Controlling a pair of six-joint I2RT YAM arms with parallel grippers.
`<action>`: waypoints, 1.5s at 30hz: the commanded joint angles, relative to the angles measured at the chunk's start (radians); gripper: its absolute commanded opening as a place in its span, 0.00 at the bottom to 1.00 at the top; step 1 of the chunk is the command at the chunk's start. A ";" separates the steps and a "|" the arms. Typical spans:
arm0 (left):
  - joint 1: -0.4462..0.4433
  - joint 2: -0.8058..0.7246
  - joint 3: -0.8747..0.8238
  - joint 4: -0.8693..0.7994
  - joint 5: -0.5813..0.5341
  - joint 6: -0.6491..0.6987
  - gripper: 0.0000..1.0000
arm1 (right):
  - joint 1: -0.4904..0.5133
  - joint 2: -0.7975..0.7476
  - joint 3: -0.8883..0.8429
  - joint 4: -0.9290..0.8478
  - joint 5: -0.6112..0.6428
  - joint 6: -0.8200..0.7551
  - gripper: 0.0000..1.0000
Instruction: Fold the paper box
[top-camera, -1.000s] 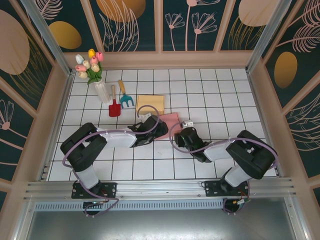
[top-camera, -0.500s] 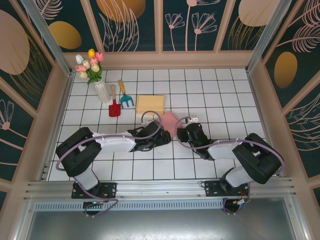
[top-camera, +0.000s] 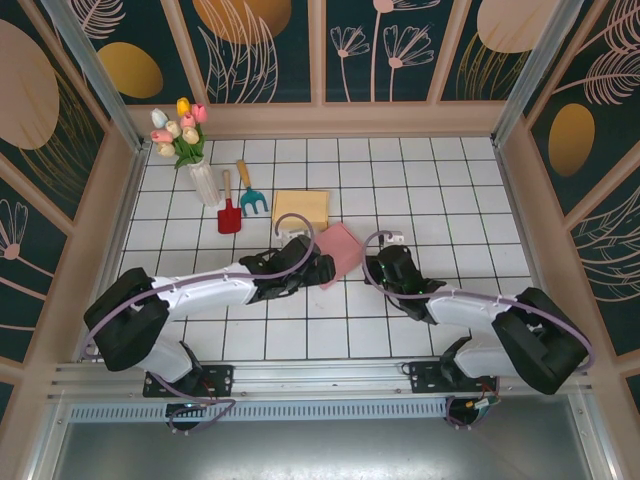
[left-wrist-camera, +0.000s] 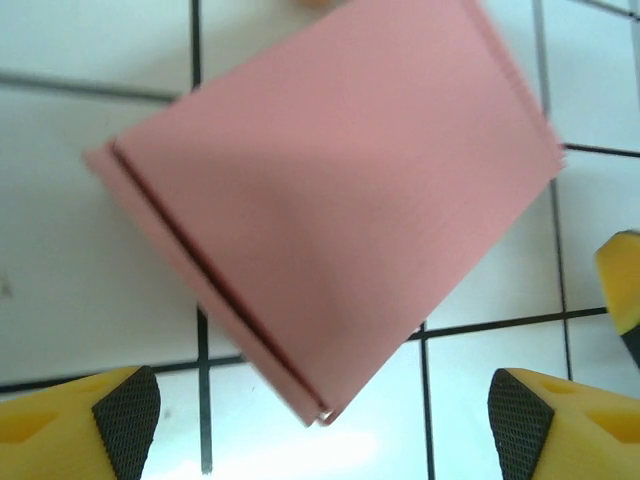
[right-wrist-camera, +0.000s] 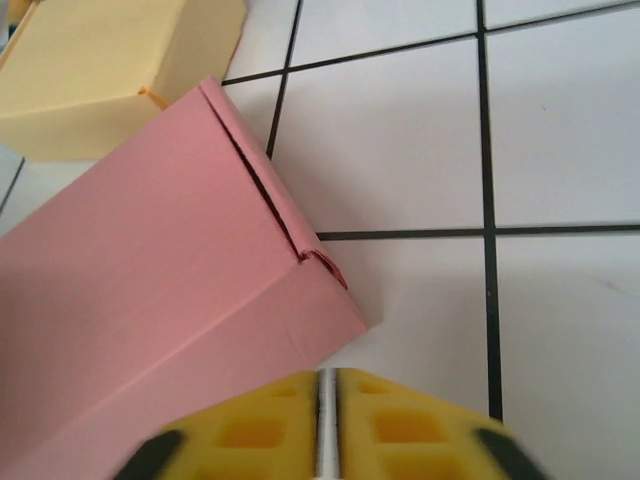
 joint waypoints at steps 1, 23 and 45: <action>0.014 -0.017 0.058 0.040 -0.059 0.176 0.88 | -0.011 -0.031 0.032 -0.090 -0.027 0.052 0.00; 0.210 0.427 0.341 0.161 0.209 0.408 0.87 | -0.145 0.121 0.074 -0.007 -0.270 0.083 0.00; 0.114 0.545 0.307 0.383 0.530 0.287 0.76 | -0.282 0.431 0.149 0.180 -0.546 0.047 0.00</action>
